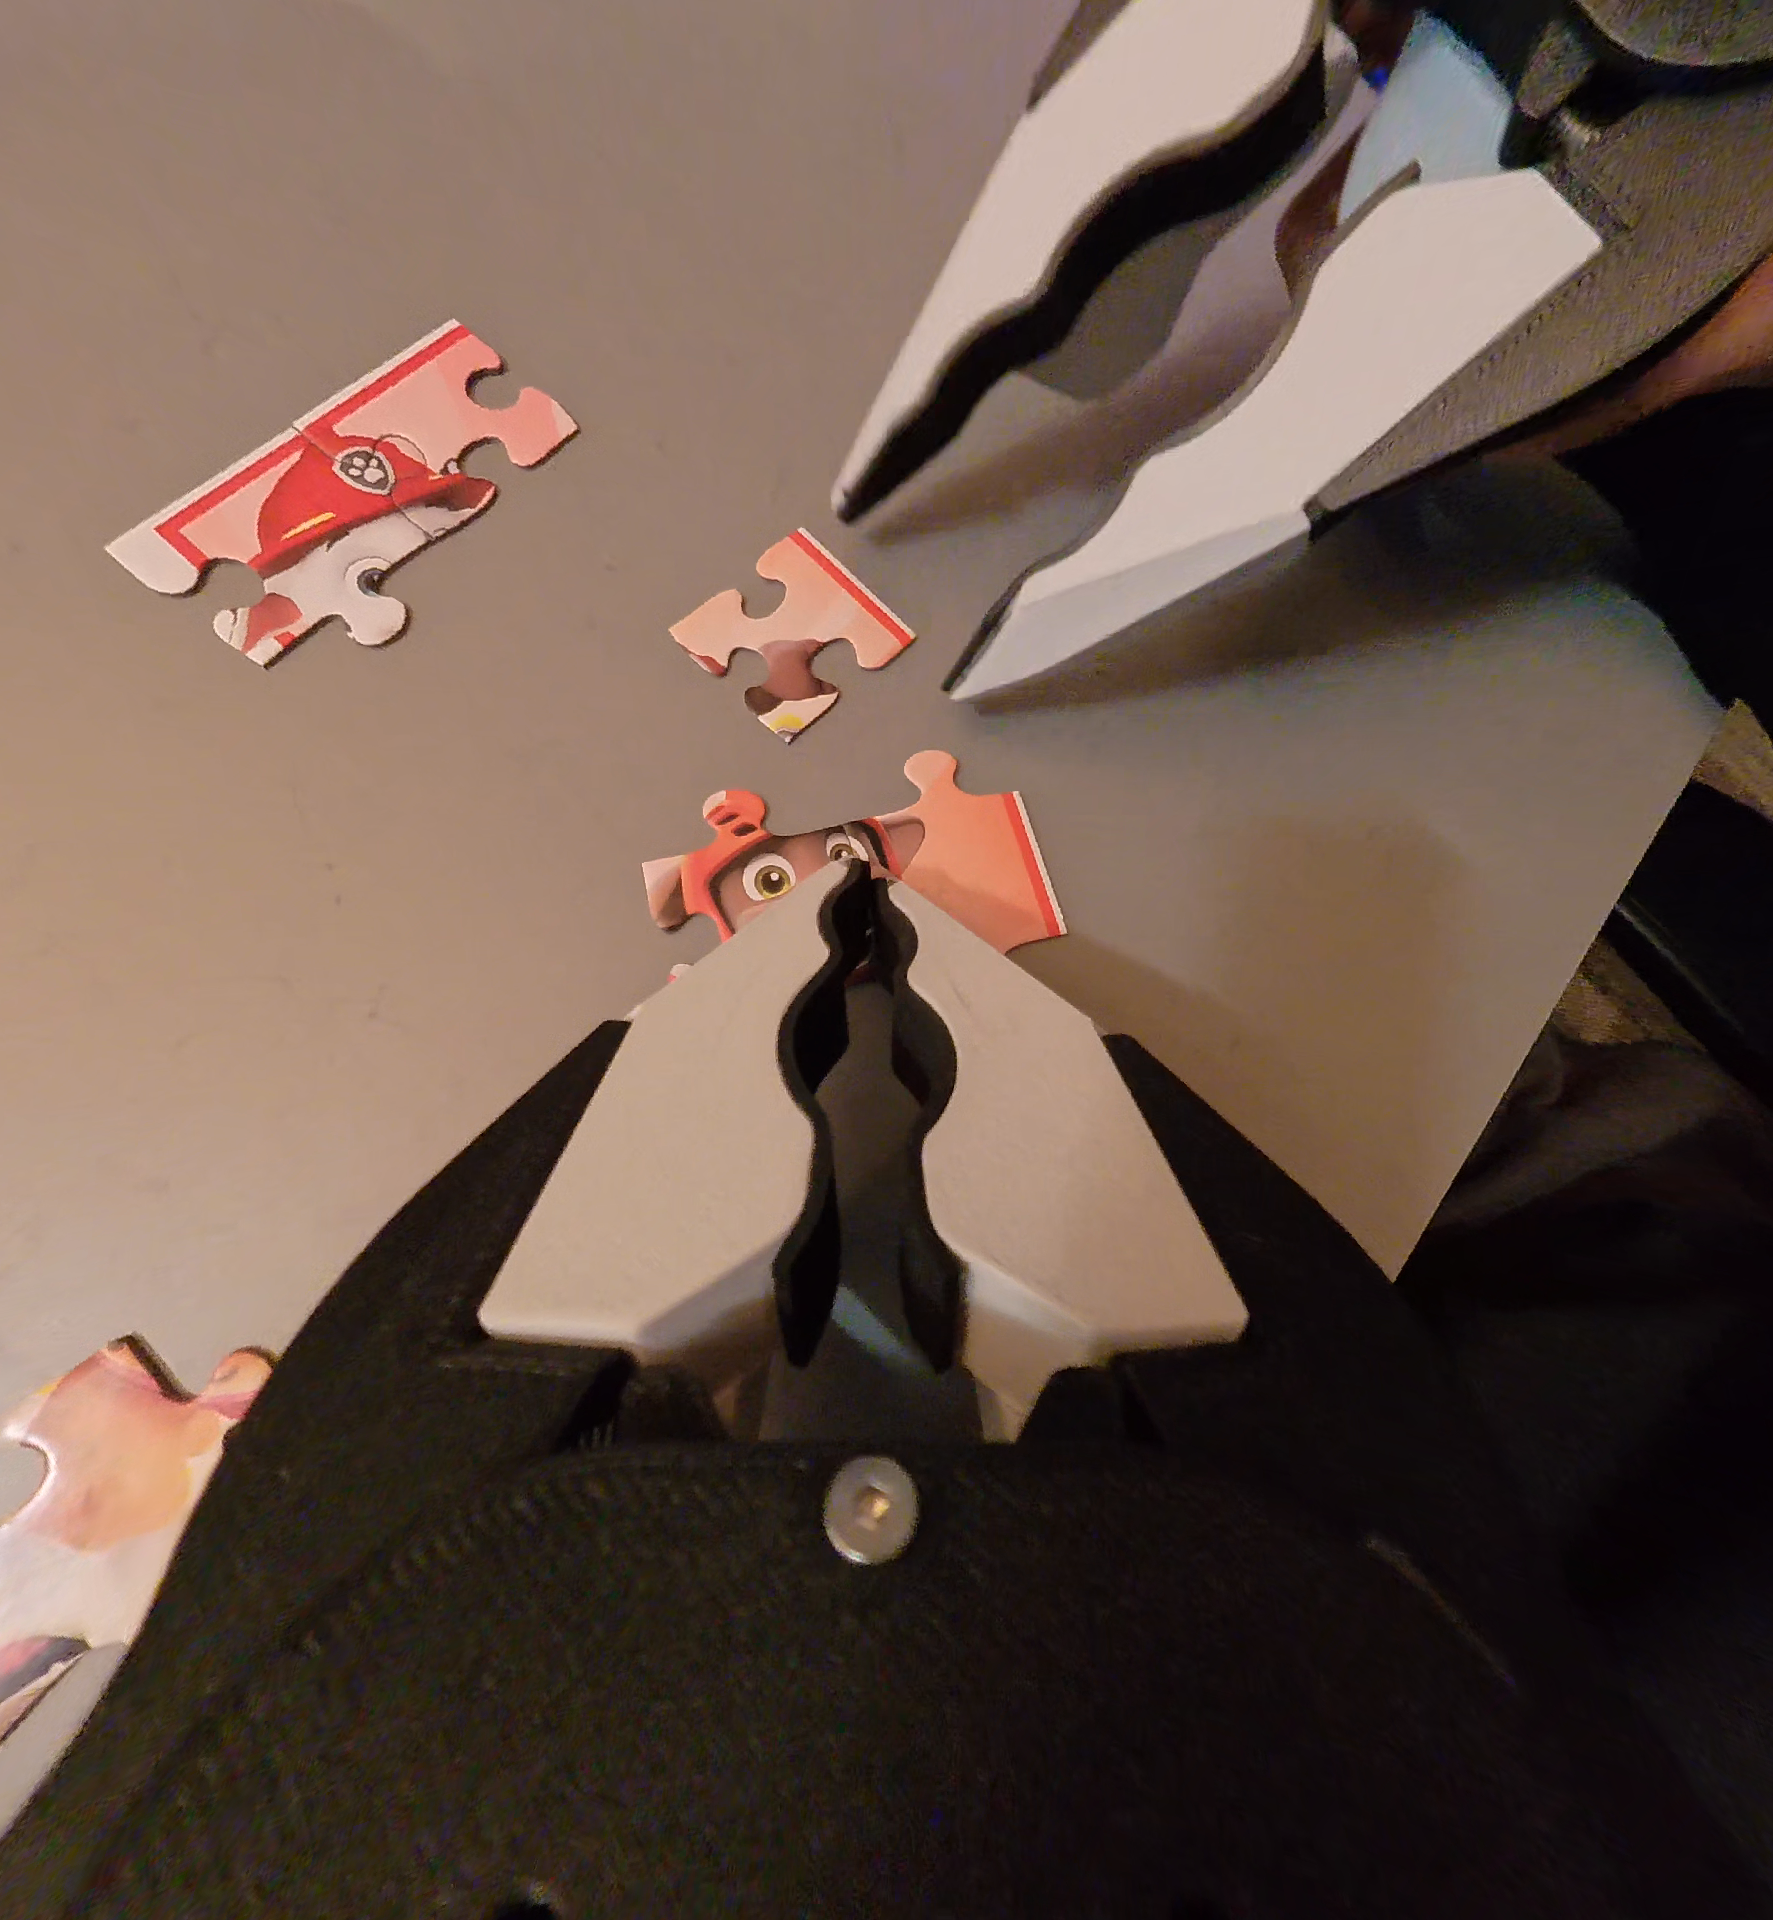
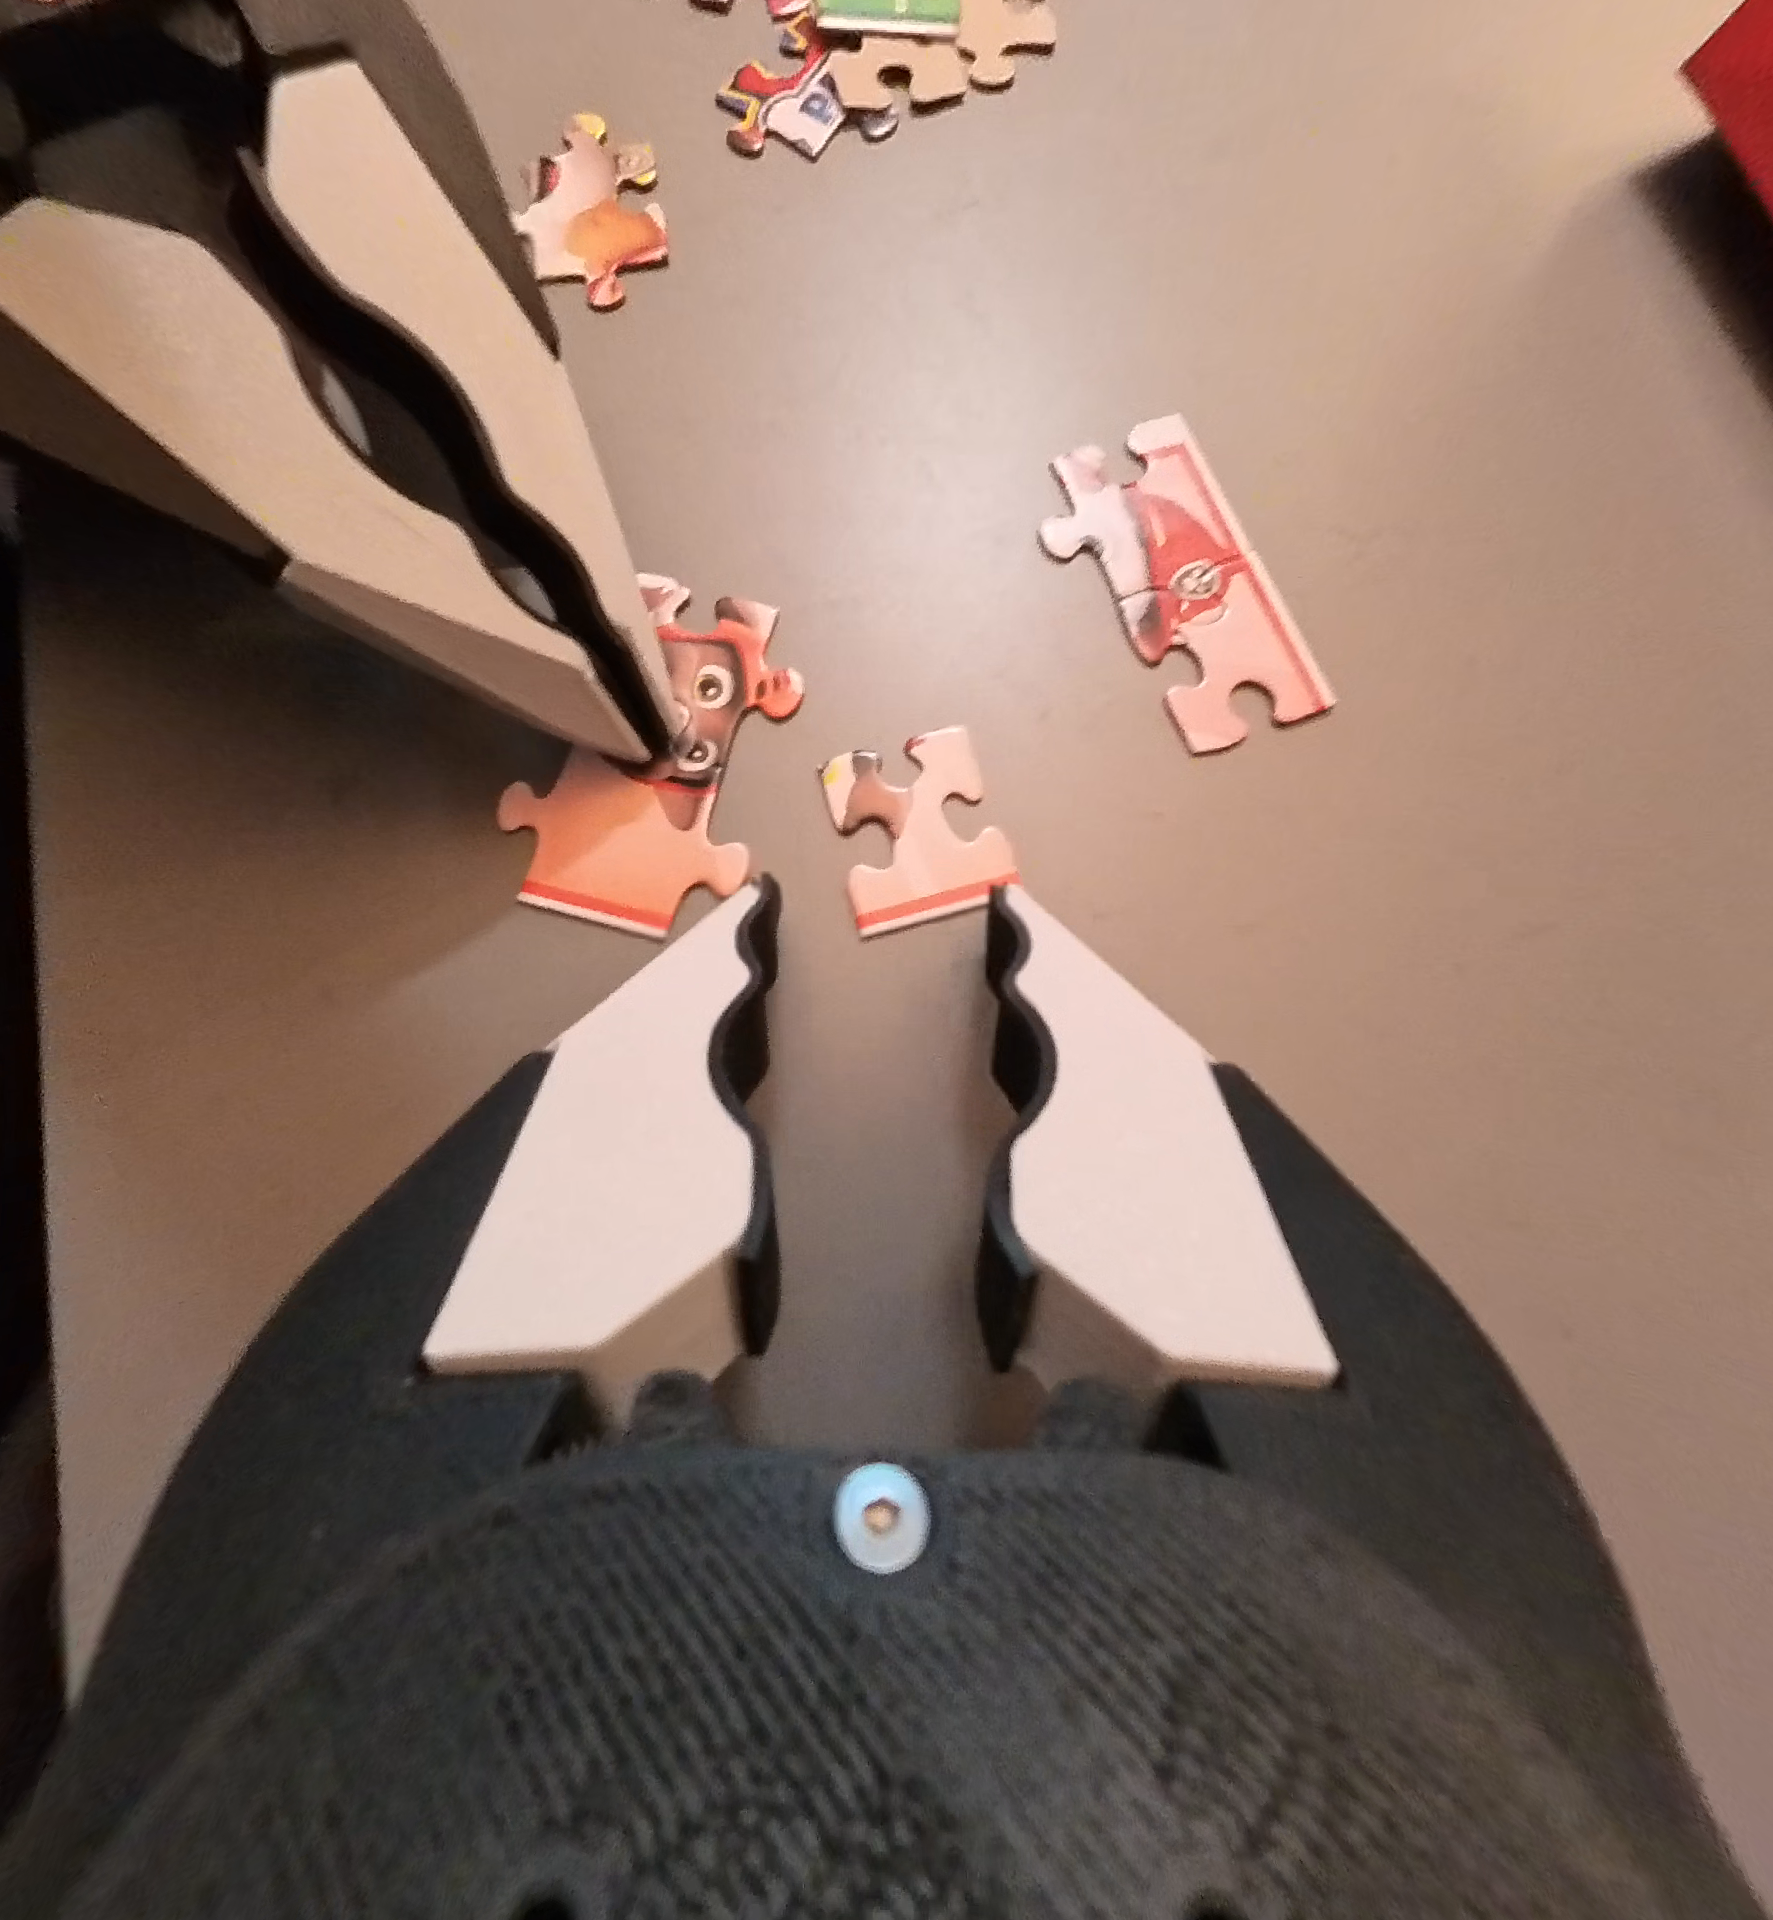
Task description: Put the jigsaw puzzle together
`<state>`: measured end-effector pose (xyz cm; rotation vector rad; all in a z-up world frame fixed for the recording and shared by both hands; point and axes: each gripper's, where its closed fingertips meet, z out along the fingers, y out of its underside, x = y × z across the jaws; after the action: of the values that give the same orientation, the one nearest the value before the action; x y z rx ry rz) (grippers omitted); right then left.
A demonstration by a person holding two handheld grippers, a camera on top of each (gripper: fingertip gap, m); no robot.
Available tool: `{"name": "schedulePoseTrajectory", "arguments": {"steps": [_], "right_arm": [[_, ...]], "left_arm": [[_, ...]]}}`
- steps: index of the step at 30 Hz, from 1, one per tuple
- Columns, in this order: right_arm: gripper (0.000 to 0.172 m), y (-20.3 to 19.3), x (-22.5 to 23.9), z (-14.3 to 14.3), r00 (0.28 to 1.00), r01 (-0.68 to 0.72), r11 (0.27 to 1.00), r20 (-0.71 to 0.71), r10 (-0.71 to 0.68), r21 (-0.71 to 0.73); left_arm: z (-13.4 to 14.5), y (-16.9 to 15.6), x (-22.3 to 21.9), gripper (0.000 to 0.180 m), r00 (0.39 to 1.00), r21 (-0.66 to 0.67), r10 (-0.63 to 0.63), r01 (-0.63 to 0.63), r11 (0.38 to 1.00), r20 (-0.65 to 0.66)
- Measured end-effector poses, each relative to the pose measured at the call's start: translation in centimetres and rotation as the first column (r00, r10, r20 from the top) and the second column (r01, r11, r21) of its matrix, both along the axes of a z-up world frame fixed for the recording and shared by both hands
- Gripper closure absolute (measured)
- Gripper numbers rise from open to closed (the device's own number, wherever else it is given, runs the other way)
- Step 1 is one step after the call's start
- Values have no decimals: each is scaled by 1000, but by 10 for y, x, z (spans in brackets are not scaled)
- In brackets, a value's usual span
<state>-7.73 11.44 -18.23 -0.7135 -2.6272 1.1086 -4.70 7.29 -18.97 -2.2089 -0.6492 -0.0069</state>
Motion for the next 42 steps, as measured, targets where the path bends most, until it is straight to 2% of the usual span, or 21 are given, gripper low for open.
{"name": "schedulePoseTrajectory", "arguments": {"steps": [5,8,13,19,23,25,31,35,37,42], "right_arm": [[122,-10,-14,-2,992,-82,995,88,87,-62],[124,-13,-11,-5,984,-125,990,122,131,-61],[132,-2,11,-6,984,-79,997,157,78,-4],[128,5,52,-6,974,-88,996,212,80,29],[129,13,38,-4,992,-108,988,77,100,110],[124,9,29,-1,988,-154,984,17,153,95],[113,-1,21,-9,952,-307,949,47,304,76],[126,-6,25,-9,924,-383,922,40,381,62],[144,-6,26,-9,914,-405,912,49,403,67],[145,-6,25,-9,903,-427,902,78,422,60]], "left_arm": [[0,0,0,180,1000,-1,-2,2,1000,-2],[0,0,0,180,1000,-3,-2,2,1000,-5],[0,0,0,180,1000,-4,-2,2,1000,-6],[0,0,0,180,1000,0,-2,2,1000,0],[0,0,0,180,1000,-2,-2,2,1000,-3],[0,0,0,180,1000,-1,-2,2,1000,0],[-1,0,0,180,1000,4,-7,7,1000,10],[-1,0,0,180,1000,8,-7,7,1000,19],[-1,0,1,180,1000,13,-7,7,1000,28],[-1,0,1,180,999,17,-8,8,1000,33]]}}
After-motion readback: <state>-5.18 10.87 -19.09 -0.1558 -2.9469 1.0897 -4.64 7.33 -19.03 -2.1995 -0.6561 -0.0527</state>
